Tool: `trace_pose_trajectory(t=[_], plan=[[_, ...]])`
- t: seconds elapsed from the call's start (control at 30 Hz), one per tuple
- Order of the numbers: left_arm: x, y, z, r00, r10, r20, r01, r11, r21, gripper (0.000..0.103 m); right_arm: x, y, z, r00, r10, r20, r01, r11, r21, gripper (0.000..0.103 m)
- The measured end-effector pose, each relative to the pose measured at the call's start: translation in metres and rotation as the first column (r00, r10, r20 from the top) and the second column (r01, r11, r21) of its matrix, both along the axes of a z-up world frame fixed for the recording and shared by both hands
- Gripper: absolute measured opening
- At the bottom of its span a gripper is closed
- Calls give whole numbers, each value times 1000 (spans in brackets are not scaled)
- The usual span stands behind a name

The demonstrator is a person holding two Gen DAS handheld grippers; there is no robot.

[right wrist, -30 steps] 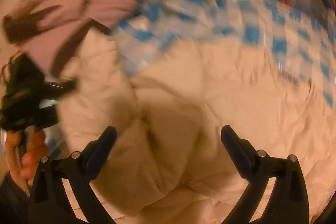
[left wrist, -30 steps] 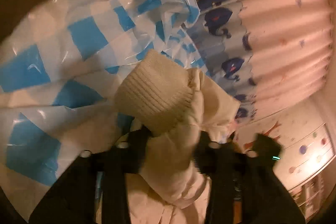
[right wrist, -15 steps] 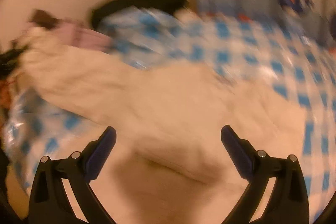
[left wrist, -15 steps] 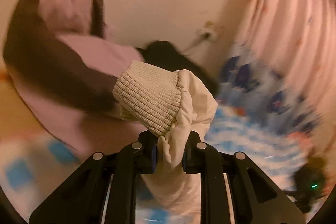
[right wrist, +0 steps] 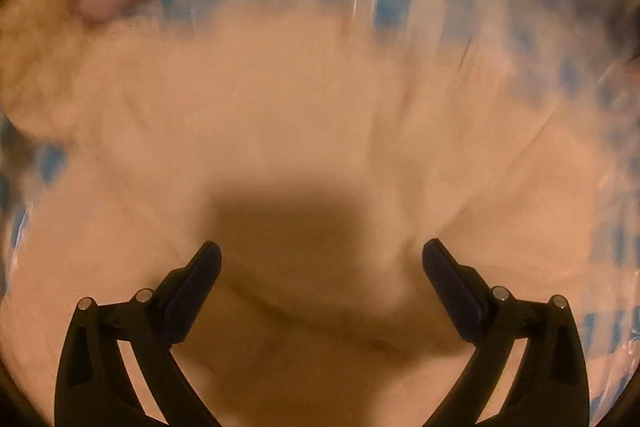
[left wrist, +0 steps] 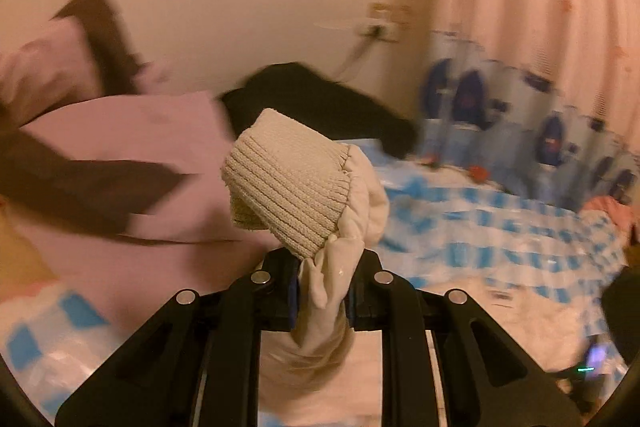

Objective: Fold large clothes

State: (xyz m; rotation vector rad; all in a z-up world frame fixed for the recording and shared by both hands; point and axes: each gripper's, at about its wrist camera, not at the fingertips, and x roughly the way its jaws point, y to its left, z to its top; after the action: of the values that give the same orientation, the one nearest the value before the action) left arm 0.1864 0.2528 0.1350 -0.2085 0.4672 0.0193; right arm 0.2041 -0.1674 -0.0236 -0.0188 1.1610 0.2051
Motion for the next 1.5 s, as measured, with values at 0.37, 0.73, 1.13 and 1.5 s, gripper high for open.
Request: trace_pose_trajectory(t=[0.37, 0.73, 1.13, 1.5], plan=[[-38, -295, -26, 925, -379, 34, 367, 912, 184, 15, -112, -152, 49, 973, -183, 138, 87, 852, 516, 96], [-44, -478, -149, 748, -539, -387, 663, 633, 400, 63, -130, -235, -10, 944, -320, -83, 217, 412, 885, 96], [-30, -335, -17, 803, -558, -208, 592, 787, 174, 91, -113, -228, 19, 942, -335, -16, 173, 443, 880, 96], [27, -207, -145, 849, -272, -452, 324, 945, 41, 92, -20, -163, 23, 968, -248, -45, 223, 757, 614, 72]])
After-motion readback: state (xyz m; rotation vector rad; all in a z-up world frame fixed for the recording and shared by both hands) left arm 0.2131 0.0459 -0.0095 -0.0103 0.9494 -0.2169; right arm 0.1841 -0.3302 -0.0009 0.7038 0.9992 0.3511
